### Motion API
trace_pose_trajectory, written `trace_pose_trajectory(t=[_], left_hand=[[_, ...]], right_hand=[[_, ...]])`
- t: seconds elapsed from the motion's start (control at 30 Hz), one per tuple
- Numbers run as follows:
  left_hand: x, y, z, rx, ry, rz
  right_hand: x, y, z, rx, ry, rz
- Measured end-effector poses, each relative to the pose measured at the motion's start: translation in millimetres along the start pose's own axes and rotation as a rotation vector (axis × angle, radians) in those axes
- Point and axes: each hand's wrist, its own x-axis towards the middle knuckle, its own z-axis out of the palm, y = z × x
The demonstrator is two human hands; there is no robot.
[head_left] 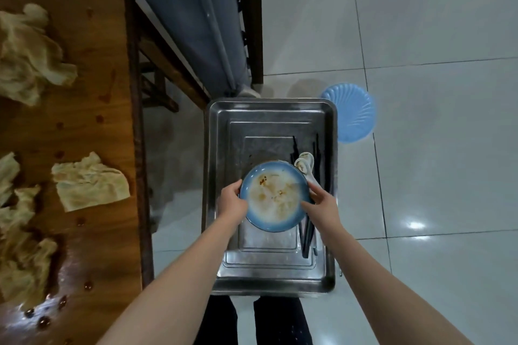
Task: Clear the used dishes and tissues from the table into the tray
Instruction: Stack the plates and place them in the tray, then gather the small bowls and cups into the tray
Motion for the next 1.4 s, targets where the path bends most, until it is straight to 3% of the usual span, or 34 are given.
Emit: trace_pose_trajectory(t=[0.27, 0.6, 1.0, 1.4], left_hand=[[8.1, 0.5, 6.5, 0.035, 0.001, -0.060], [2.7, -4.7, 1.9, 0.008, -0.092, -0.064], [-82.3, 43.8, -50.1, -0.162, -0.047, 0.187], [-175.8, 72.5, -159.1, -0.348, 0.181, 0.368]], right_hand=[[9.6, 7.8, 0.7, 0.010, -0.047, 0.106], [4.2, 7.9, -2.1, -0.045, -0.180, 0.095], [-73.7, -106.5, -14.9, -0.157, -0.159, -0.168], [-170.5, -212.1, 47.9, -0.194, -0.255, -0.422]])
